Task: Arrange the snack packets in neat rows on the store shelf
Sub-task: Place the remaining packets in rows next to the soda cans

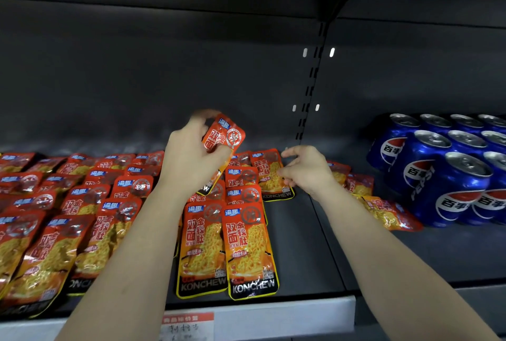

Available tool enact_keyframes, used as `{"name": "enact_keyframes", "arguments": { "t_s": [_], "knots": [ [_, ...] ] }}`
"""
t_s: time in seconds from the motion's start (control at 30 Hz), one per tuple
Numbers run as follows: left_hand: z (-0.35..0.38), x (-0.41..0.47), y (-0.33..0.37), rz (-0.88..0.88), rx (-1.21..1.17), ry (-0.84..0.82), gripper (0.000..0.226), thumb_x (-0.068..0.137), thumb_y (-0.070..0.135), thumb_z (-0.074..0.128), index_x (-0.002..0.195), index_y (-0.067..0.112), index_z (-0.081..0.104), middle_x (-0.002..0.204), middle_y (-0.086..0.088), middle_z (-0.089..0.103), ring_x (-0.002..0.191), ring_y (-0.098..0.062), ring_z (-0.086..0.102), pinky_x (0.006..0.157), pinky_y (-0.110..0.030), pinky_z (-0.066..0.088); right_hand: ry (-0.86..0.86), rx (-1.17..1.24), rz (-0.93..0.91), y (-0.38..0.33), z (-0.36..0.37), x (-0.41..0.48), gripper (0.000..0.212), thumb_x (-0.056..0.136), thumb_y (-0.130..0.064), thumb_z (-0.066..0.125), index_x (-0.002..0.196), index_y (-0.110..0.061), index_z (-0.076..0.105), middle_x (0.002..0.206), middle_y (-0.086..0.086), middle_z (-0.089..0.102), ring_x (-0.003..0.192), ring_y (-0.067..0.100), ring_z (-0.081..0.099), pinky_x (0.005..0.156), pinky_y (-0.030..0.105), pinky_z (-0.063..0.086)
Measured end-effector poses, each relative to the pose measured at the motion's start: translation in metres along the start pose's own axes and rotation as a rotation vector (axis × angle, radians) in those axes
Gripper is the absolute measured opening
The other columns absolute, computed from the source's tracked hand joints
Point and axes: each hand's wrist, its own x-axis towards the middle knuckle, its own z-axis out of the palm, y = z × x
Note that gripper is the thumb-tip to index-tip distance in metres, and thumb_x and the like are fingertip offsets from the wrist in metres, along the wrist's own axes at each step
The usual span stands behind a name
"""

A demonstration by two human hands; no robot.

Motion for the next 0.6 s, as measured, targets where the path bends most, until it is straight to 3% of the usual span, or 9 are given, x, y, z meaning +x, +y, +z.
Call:
{"name": "enact_keyframes", "arguments": {
  "t_s": [0.13,0.3,0.47,0.6],
  "knots": [
    [-0.0005,-0.0005,0.0019,0.008,-0.049,0.003,0.053,0.082,0.026,0.072,0.129,0.023,0.048,0.102,0.016,0.06,0.079,0.003,0.058,0.068,-0.008,0.041,0.023,-0.061,-0.035,-0.0019,0.0017,-0.0039,0.04,0.08,-0.003,0.072,0.117,-0.013,0.061,0.077,0.009,0.071,0.049,0.009,0.062,0.054,0.02,0.05],
    [-0.0015,0.0006,0.0022,-0.02,-0.186,0.003,0.054,0.081,0.019,0.07,0.129,0.028,0.046,0.097,0.014,0.067,0.085,-0.008,0.067,0.073,-0.021,0.054,0.053,-0.139,-0.077,-0.0038,0.0017,-0.0055,0.033,0.079,0.002,0.069,0.107,-0.015,0.064,0.079,0.006,0.067,0.046,0.009,0.06,0.045,0.015,0.044],
    [-0.0004,0.0017,-0.0019,-0.036,-0.262,-0.009,0.055,0.083,0.015,0.068,0.131,0.031,0.044,0.101,0.011,0.068,0.088,-0.007,0.068,0.075,-0.026,0.058,0.075,-0.139,-0.118,-0.0028,-0.0009,-0.0061,0.022,0.078,-0.004,0.072,0.092,-0.017,0.06,0.076,-0.003,0.056,0.064,0.021,0.066,0.063,0.033,0.058],
    [0.0,0.0022,-0.0042,-0.049,-0.306,-0.023,0.056,0.082,0.011,0.068,0.13,0.028,0.045,0.102,0.005,0.069,0.089,-0.01,0.069,0.076,-0.03,0.059,0.108,-0.124,-0.15,0.0012,-0.004,-0.0014,0.011,0.081,-0.01,0.068,0.083,-0.019,0.061,0.079,-0.004,0.06,0.069,0.018,0.062,0.065,0.027,0.053]
  ]
}}
